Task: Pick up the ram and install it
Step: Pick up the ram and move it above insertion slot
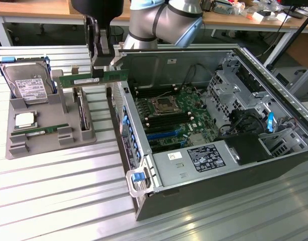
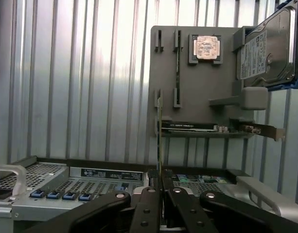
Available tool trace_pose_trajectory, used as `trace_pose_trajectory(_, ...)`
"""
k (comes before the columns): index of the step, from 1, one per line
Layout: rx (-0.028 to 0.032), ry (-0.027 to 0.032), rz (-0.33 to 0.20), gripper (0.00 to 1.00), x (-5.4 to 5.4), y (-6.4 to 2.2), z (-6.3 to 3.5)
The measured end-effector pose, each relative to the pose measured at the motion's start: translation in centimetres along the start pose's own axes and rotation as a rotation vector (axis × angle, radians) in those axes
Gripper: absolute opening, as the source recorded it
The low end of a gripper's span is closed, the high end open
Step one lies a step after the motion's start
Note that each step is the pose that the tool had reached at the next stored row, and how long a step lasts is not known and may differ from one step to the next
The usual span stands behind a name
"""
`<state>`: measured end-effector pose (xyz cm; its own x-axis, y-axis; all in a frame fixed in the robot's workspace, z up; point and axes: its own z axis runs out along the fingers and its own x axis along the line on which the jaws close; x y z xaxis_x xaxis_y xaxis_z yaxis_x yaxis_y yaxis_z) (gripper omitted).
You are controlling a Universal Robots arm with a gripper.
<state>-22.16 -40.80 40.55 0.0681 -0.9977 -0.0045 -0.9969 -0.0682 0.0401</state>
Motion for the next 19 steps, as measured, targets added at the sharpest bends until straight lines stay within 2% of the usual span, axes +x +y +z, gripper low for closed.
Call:
trace_pose_trajectory(5,0.0,0.0,0.0,0.12,0.1,-1.17,-0.05)
trace_pose_trajectory(9,0.0,0.0,0.0,0.12,0.2,-2.46,-0.1)
trace_pose_trajectory(12,0.0,0.0,0.0,0.12,0.2,-2.88,-0.12)
trace_pose_trajectory(15,0.0,0.0,0.0,0.12,0.2,-3.68,-0.15)
trace_pose_trajectory(19,0.0,0.0,0.0,0.12,0.3,-4.14,-0.17)
